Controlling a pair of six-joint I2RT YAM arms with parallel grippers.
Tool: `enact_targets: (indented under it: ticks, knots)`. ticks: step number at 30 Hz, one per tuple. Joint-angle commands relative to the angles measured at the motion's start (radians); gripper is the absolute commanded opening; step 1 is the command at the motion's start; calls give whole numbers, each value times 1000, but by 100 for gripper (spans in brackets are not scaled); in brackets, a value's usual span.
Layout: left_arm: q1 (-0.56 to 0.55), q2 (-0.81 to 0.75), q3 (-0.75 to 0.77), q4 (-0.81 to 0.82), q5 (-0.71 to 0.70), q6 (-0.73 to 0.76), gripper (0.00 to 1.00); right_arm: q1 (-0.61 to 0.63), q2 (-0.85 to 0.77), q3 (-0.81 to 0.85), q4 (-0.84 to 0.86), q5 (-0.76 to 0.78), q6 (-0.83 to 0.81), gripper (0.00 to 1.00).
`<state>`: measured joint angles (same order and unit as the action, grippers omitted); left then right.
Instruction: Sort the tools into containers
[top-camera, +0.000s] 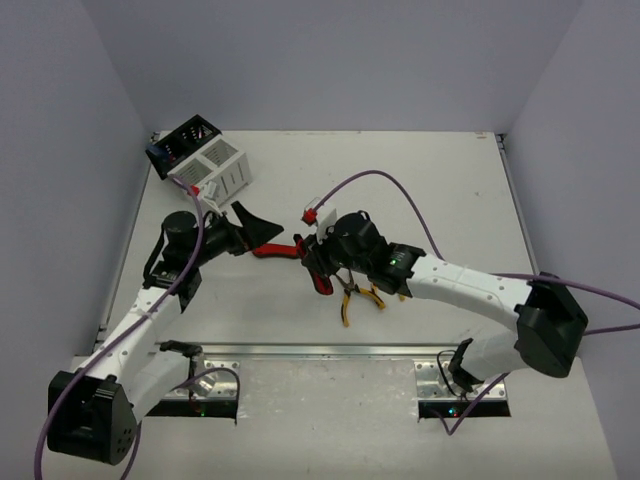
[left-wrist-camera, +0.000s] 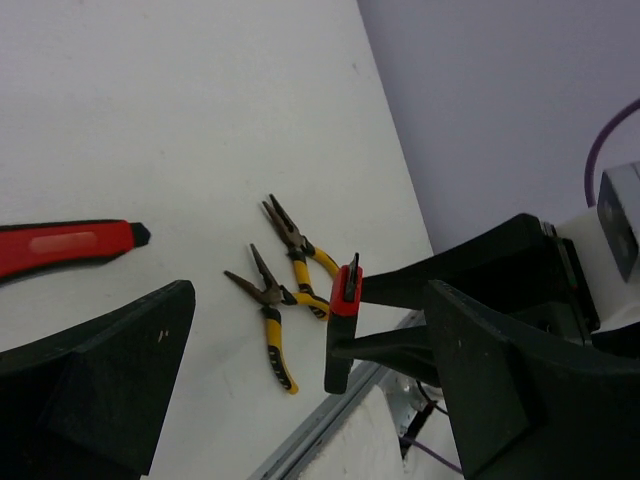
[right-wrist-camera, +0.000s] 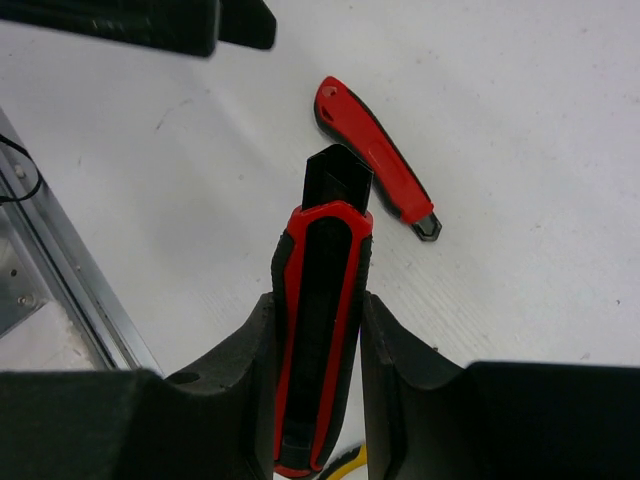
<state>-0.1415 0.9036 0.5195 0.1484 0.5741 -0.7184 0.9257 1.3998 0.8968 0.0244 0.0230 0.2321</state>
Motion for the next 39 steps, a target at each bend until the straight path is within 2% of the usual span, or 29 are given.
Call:
enact_targets:
  ticks: [1, 4, 8, 12, 14, 19, 20, 21, 23, 24, 26, 28, 31, 35, 37, 39]
  knots:
    - [-67, 7, 2, 182, -27, -29, 88, 2, -83, -13, 91, -53, -51, 0]
    - [-125, 47, 13, 198, -40, -35, 79, 3, -120, -10, 91, -72, -57, 0]
    - [-197, 93, 25, 229, -68, -53, 76, 2, -124, 2, 77, -74, -65, 0]
    - [-288, 167, 75, 218, -90, -59, 66, 2, -124, 12, 70, -82, -65, 0]
    - [-310, 184, 99, 202, -96, -59, 54, 2, -129, 11, 73, -84, -63, 0]
    - [-361, 222, 162, 139, -130, -36, 1, 2, -140, 11, 75, -74, -65, 0]
    - [-361, 223, 173, 119, -150, -26, 0, 2, -140, 11, 72, -68, -67, 7]
    - [-360, 224, 184, 95, -174, -17, 0, 2, -141, 11, 68, -61, -67, 24]
    - [-359, 228, 211, 34, -242, 2, 0, 2, -146, 3, 58, -34, -62, 83]
    - [-356, 240, 250, -43, -329, 19, 0, 2, -154, -1, 52, 12, -53, 99]
    - [-344, 269, 359, -200, -487, 54, 0, 1, -166, -1, 11, 138, -30, 99]
    - [-308, 334, 503, -395, -676, 105, 0, -6, -196, 15, -81, 338, 9, 99]
    - [-244, 455, 740, -603, -873, 133, 0, -22, -259, 26, -220, 526, 71, 99]
    - [-126, 586, 1009, -720, -1013, 148, 0, -52, -377, -37, -259, 594, 140, 99]
    - [-87, 681, 1176, -750, -1095, 165, 0, -70, -409, -72, -259, 585, 157, 99]
    - [-40, 790, 1318, -793, -1117, 187, 0, -82, -433, -88, -259, 559, 159, 99]
